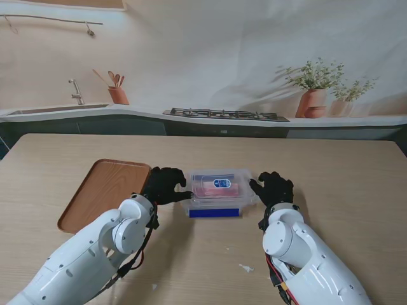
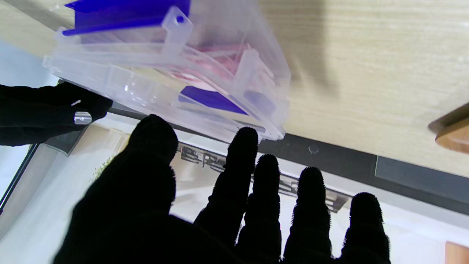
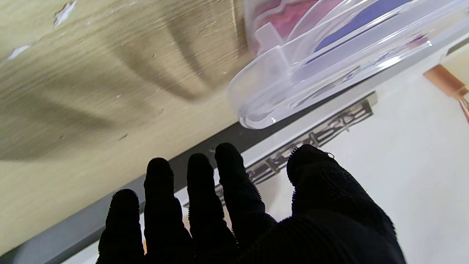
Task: Separate the bacon slices onto the tray
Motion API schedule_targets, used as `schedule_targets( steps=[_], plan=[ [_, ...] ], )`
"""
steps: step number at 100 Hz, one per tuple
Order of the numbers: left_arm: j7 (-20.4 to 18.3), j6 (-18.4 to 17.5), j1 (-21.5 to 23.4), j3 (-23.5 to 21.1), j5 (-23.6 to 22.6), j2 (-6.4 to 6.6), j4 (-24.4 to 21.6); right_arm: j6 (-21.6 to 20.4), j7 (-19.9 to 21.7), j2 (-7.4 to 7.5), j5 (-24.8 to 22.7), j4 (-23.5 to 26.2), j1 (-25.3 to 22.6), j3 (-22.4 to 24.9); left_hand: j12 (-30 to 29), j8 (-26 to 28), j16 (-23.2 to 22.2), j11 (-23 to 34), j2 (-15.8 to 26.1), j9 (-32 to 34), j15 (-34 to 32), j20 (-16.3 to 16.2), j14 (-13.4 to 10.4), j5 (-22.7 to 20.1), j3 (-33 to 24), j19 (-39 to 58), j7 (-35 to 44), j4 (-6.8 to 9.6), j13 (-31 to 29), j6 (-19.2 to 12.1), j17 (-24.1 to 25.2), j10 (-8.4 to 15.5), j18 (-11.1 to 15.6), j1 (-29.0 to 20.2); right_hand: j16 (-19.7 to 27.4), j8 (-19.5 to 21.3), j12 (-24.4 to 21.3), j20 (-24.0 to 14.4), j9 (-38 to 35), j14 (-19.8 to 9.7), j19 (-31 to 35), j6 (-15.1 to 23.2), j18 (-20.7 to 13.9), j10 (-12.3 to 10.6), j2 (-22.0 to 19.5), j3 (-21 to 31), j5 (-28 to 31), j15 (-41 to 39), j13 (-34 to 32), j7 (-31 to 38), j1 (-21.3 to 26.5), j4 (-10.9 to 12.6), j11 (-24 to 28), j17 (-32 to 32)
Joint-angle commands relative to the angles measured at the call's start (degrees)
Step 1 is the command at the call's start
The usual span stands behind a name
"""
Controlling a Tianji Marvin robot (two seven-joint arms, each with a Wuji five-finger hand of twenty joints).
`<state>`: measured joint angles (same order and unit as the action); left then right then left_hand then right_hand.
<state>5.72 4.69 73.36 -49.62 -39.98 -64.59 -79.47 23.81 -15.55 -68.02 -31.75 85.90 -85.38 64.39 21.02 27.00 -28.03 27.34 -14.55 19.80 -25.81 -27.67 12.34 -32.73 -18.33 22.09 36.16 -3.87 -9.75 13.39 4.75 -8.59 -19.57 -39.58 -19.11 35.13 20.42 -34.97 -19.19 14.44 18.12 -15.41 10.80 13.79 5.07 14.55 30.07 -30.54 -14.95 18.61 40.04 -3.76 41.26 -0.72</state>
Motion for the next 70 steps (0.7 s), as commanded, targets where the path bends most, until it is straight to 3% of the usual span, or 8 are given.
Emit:
schedule_targets(
  steps=[1, 8, 17, 24, 30, 37, 46, 70],
  plan=[
    [1.6, -0.6, 0.2, -0.2, -0.5, -0.56, 0.6, 0.4, 0.5, -0.06, -0.8, -0.1, -0.5, 0.2, 2.3, 3.9, -1.6, 2.2, -0.4, -2.5, -1.6, -0.2, -0.5, 5.2, -0.9, 1.7, 4.9, 2.53, 1.3, -0.9, 0.5, 0.4, -0.2, 1.6, -0.8, -0.4, 0.5, -1.7, 1.7, 0.9, 1.1, 0.0, 0.4, 0.0, -0.7, -1.1, -1.6, -1.2, 0.2, -0.5, -0.7, 0.9, 2.0, 0.3],
    [4.2, -1.6, 0.5, -0.5, -1.0, -0.88, 1.2, 0.8, 0.5, 0.02, -1.4, -0.4, -0.3, 0.4, 4.4, 7.1, -2.5, 3.6, 0.0, -4.5, -2.4, -0.4, -0.6, 11.2, -1.3, 2.1, 8.4, 2.60, 2.1, -1.4, 0.5, 1.1, 0.0, 1.6, -1.6, -0.4, 0.8, -2.3, 0.9, 1.9, 2.3, -1.0, 1.1, 1.2, -0.4, -1.3, -0.7, -2.9, -0.5, -0.1, -1.0, 0.9, 3.0, 2.1],
    [9.4, -4.1, 0.5, -0.8, -2.0, -1.55, 2.6, 2.1, 1.3, 0.22, -1.8, -0.6, 0.0, 0.6, 6.4, 8.6, -3.4, 5.0, 0.8, -5.8, -3.3, -0.7, -1.1, 15.2, -2.0, 2.4, 9.9, 2.81, 2.9, -2.3, 0.5, 1.6, 0.1, 1.3, -3.1, 0.0, 1.4, -3.6, -0.4, 3.2, 4.2, -1.8, 2.1, 2.4, -0.1, -1.4, 0.7, -6.2, -1.4, 0.6, -1.9, 0.9, 4.7, 4.3],
    [11.3, -6.1, 0.6, -1.2, -2.3, -1.81, 2.9, 3.1, 2.2, 0.30, -1.6, -0.6, 0.3, 0.6, 6.8, 6.7, -3.7, 4.7, 1.3, -7.0, -3.6, -1.4, -1.7, 17.9, -2.3, 3.5, 7.2, 2.90, 3.5, -6.1, 0.5, 2.2, 0.5, 1.3, -4.1, 0.1, 1.5, -4.7, -1.6, 4.5, 5.7, -2.5, 2.9, 3.5, 0.1, -2.0, 1.7, -8.3, -2.5, 0.9, -3.2, 0.8, 4.9, 6.0],
    [11.2, -7.9, 0.6, -1.4, -2.0, -1.79, 2.9, 3.8, 3.1, 0.34, -1.1, -0.7, 0.6, 0.7, 5.4, 1.7, -3.0, 3.2, 1.3, -6.0, -2.9, -1.3, -2.3, 17.4, -2.6, 4.3, 2.1, 2.85, 2.8, -9.4, 0.3, 2.5, 0.7, 1.2, -4.5, 0.1, 1.4, -5.2, -2.0, 4.8, 6.3, -2.8, 3.3, 3.9, 0.2, -2.5, 2.1, -9.2, -3.0, 0.9, -4.3, 0.7, 4.9, 6.7],
    [9.1, -9.6, 0.2, -1.1, -1.8, -1.33, 2.8, 4.5, 3.9, 0.32, 0.1, -0.7, 0.8, 0.7, 3.4, -1.7, -1.6, 1.6, 1.0, -5.2, -1.4, 0.0, -2.9, 14.0, -2.6, 3.8, -0.6, 2.73, 2.3, -9.5, 0.3, 2.7, 0.7, 1.1, -4.6, 0.1, 1.4, -5.5, -2.1, 5.1, 6.6, -3.1, 3.4, 4.2, 0.1, -3.2, 2.3, -9.5, -2.9, 0.8, -5.4, 0.6, 4.8, 6.7],
    [6.2, -10.7, -0.7, 0.0, -1.7, -0.81, 3.3, 5.1, 4.6, 0.18, 1.6, -0.8, 1.2, 0.8, 2.6, -2.8, -1.0, 1.1, 0.7, -5.0, -0.9, 0.4, -3.1, 11.8, -2.6, 3.5, -1.3, 2.64, 2.4, -10.3, 0.4, 2.7, 0.6, 1.1, -4.7, 0.2, 1.3, -5.9, -2.8, 5.4, 6.9, -3.4, 3.7, 4.6, -0.1, -4.1, 2.8, -9.8, -3.5, 0.8, -6.6, 0.5, 4.7, 7.0],
    [3.4, -10.5, -1.9, 2.4, -0.6, -0.57, 4.9, 6.8, 7.8, 0.17, 6.2, -0.2, 1.9, 1.3, 2.1, -3.4, -0.5, 0.8, 0.1, -4.6, -0.3, 0.8, -3.3, 9.7, -2.7, 3.0, -1.9, 2.59, 2.2, -9.9, 0.4, 2.8, 0.4, 1.0, -5.3, 0.7, 1.6, -6.5, -5.7, 6.2, 7.4, -3.7, 4.4, 5.6, -0.5, -5.8, 5.3, -11.1, -5.8, 1.6, -6.9, 0.6, 5.3, 7.9]
  ],
)
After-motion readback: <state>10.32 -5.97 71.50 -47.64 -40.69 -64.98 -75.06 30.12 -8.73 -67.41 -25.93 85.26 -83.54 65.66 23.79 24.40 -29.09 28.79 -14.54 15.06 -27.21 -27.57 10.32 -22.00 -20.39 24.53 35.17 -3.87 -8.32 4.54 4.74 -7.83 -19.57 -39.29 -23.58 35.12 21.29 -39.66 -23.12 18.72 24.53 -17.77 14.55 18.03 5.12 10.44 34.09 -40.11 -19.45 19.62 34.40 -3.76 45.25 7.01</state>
